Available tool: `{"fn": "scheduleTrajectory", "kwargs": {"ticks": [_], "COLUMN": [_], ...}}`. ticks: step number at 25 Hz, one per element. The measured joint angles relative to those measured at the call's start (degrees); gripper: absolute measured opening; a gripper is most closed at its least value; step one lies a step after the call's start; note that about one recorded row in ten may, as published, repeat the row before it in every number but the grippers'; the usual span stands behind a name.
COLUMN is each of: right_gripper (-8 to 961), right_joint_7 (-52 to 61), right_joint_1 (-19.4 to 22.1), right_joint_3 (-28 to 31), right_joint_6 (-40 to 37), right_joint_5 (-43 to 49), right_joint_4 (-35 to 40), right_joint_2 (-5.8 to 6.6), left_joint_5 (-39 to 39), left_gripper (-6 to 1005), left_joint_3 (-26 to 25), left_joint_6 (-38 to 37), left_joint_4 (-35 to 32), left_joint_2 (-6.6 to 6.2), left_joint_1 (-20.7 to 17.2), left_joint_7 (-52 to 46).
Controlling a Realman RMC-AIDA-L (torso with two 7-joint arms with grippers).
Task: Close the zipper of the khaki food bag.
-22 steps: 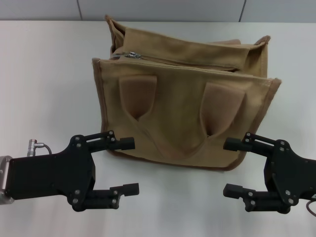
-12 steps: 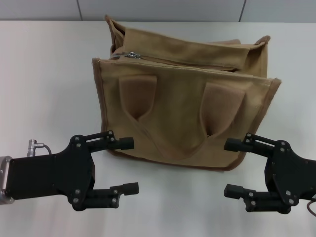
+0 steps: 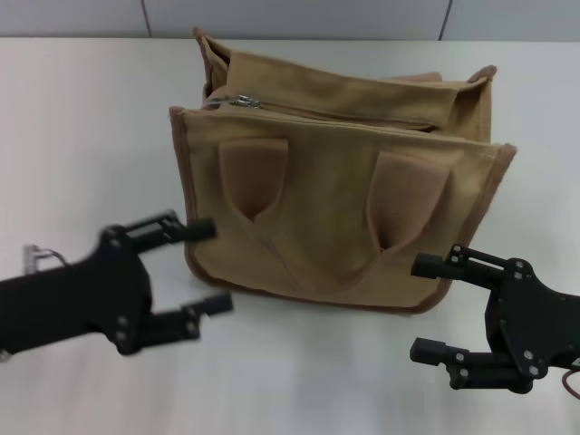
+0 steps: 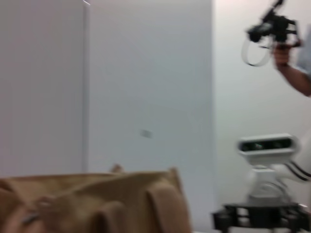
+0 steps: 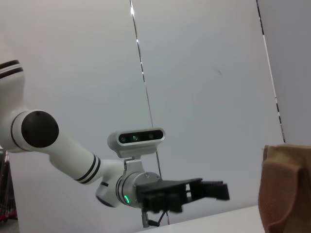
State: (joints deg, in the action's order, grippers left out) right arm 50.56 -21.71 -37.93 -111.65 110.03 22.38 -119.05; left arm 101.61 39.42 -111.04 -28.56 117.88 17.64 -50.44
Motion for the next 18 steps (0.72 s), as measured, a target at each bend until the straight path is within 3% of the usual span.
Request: {"fn": "scheduleTrajectory", "kwargs": {"ticks": [1,5,8,10,14,18], "right_gripper": [835,835,835,835,835,835], "right_joint_7": [0.0,-0.2,-0.3,-0.3,-0.4,-1.2], "right_joint_1": [0.0,-0.1,-0.1,-0.2,-0.5,-1.1], "right_joint_3": [0.0,-0.2,-0.2,-0.2,-0.2,-0.2], "right_joint_6": [0.0,0.1,0.1,0.1,0.1,0.2], "right_joint_5": [0.0,0.0,0.0,-0.1,-0.1,-0.1], "right_joint_4": [0.0,-0.1,-0.1,-0.1,-0.5,-1.7], "right_joint_2": [0.00,-0.04,-0.06,-0.13,-0.20,-0.23], "left_joint_5": [0.0,-0.1,0.0,-0.1,0.1,1.5], "left_gripper": [772,772,772,772,773,773], "left_joint_3": [0.0,-10.5,-12.0,-16.9,-18.4,-16.1], "left_joint_6": [0.0,2.9,4.0,7.7,11.4,16.0], "left_joint_4": [0.0,0.4,0.4,0.4,0.4,0.1], "left_joint_2": [0.00,0.39,0.42,0.38,0.36,0.50], "left_joint_1": [0.0,-0.6,-0.7,-0.8,0.4,2.7], "left_joint_7": [0.0,-0.5,-0.6,-0.7,-1.4,-2.2]}}
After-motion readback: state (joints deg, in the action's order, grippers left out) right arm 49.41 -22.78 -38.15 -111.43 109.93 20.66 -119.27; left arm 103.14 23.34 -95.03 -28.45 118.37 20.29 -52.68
